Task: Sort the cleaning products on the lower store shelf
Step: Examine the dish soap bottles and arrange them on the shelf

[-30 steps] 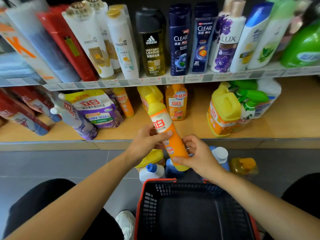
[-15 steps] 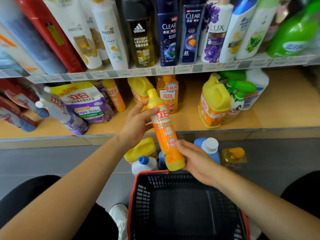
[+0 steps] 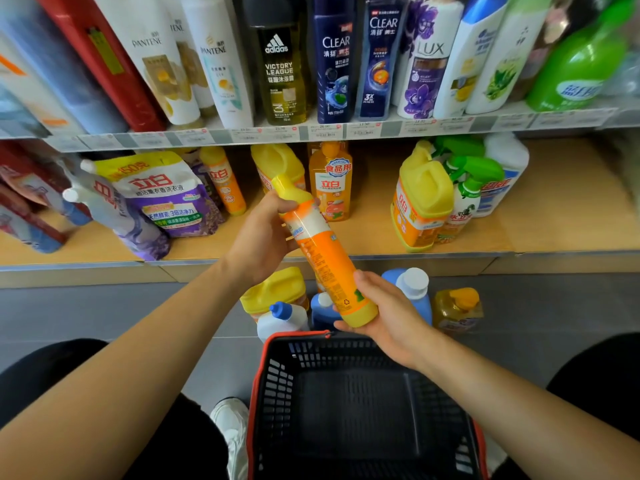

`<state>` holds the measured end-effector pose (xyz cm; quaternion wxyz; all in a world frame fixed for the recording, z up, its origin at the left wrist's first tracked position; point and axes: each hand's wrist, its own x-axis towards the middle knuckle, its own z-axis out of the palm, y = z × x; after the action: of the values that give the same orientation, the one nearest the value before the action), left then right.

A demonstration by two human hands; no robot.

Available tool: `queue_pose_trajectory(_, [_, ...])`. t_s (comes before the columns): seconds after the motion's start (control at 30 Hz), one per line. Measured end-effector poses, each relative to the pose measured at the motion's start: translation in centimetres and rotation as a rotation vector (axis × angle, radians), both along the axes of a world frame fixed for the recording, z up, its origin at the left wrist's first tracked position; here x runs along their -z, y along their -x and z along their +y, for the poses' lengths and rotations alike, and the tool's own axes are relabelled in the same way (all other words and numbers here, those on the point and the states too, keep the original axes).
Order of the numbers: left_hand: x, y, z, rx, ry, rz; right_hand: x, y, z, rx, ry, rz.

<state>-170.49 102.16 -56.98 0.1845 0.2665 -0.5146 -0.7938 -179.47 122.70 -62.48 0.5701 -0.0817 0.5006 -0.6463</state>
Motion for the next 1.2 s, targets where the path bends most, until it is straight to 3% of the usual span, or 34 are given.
queue_pose_trajectory(0.13, [-0.4, -0.2, 0.5, -0.032, 0.126, -0.044, 0.1, 0.7, -0.1, -0.129, -0.054, 0.12])
queue_pose_trajectory(0.3, [-1.2, 0.0, 2.2, -0.01, 0.244, -0.02, -0.3, 1.2, -0.5, -0.161, -0.064, 0.609])
queue_pose_trajectory(0.4, [-1.4, 0.1, 3.6, 0.029, 0.274, 0.061, -0.9, 1.5, -0.9, -0.132, -0.006, 0.779])
queue_pose_trajectory(0.63, [-2.0, -0.1, 5.3, 0.151, 0.357, 0.181, -1.1, 2.9, -0.9, -0.075, 0.11, 0.857])
queue_pose_trajectory(0.93, [-3.2, -1.9, 5.1, 0.2, 1.058, 0.163, -0.4, 4.2, -0.5, -0.099, 0.09, 0.9])
queue_pose_trajectory(1.2, [-3.0, -2.5, 5.8, -0.031, 1.313, 0.102, -0.2, 3.7, -0.6, -0.091, 0.053, 1.028])
